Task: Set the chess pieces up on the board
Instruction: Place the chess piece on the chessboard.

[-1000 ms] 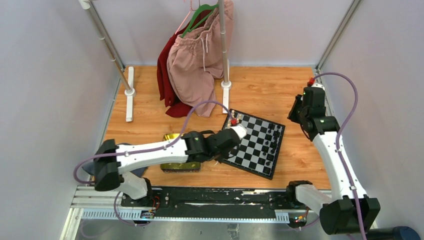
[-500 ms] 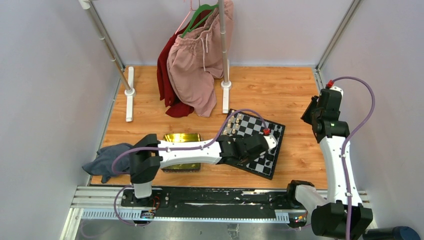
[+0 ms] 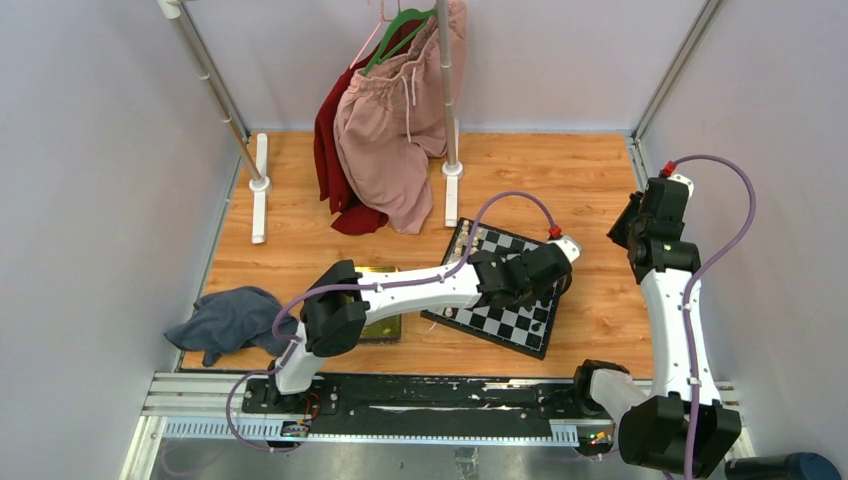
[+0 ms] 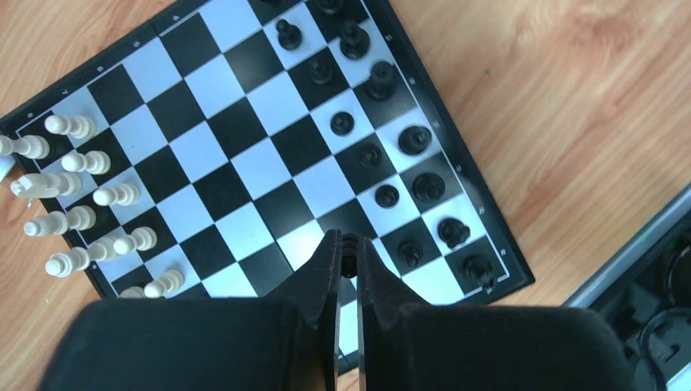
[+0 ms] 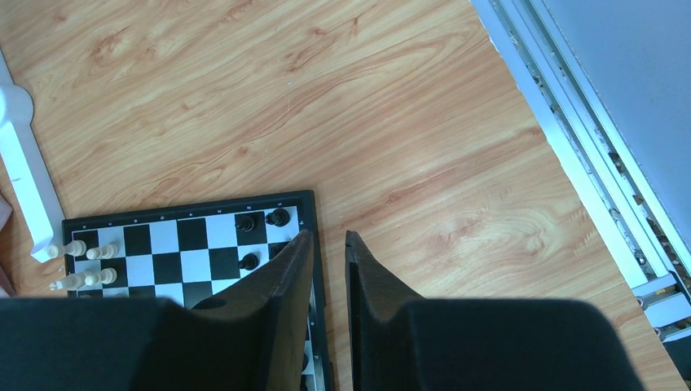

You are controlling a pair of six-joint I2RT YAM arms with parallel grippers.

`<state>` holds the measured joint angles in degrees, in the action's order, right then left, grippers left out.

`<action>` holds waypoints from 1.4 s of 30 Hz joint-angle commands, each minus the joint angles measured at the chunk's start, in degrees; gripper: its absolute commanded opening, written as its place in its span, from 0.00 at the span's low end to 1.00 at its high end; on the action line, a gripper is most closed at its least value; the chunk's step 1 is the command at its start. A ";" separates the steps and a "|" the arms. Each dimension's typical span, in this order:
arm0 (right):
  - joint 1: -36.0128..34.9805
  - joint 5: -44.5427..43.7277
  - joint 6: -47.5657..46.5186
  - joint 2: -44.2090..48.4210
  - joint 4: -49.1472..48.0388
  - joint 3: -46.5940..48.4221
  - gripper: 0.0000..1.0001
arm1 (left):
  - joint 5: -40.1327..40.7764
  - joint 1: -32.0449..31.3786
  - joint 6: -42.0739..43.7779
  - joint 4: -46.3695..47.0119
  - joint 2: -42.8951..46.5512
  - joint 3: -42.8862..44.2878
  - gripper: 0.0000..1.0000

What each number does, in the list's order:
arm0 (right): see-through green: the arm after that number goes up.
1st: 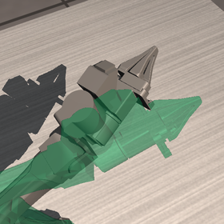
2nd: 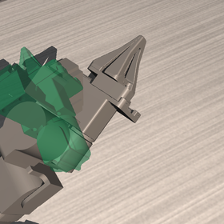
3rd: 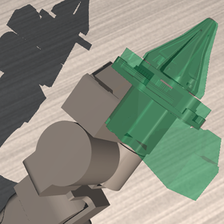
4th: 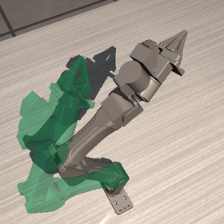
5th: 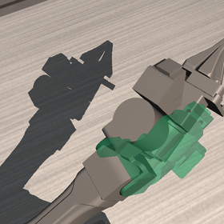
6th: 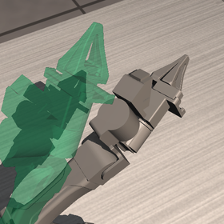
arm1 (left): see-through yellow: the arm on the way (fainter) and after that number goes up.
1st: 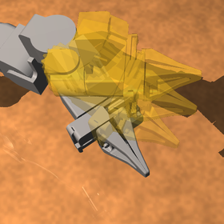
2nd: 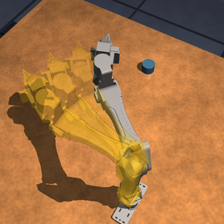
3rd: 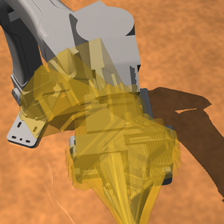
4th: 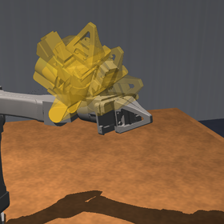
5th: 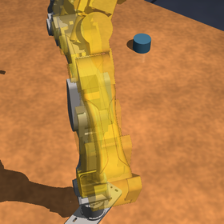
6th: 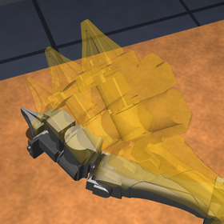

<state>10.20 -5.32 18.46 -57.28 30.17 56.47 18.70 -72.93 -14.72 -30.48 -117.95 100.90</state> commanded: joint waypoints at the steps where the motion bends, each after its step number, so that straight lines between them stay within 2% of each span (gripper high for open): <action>1: 1.30 0.39 0.66 0.26 -0.82 -0.94 0.26 | 0.85 1.95 -7.20 -5.32 -2.65 5.14 0.00; 7: 1.82 0.55 0.88 0.59 -1.06 -1.33 0.26 | -1.71 2.68 -11.19 -8.95 -4.83 8.29 0.00; 12: 2.04 0.88 1.29 0.60 -1.17 -1.29 0.26 | -4.40 2.49 -12.44 -8.86 -4.77 7.64 0.00; 30: 2.23 1.45 1.07 1.30 -1.26 -1.94 0.26 | -3.62 -0.26 -14.56 -4.59 -3.42 1.53 0.00; 42: 2.23 1.56 0.88 1.35 -1.30 -2.05 0.26 | -3.45 -0.28 -17.21 -2.71 -5.82 2.71 0.00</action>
<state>11.66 -4.08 19.14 -56.93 29.34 55.29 15.16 -72.88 -30.41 -34.28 -121.99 103.04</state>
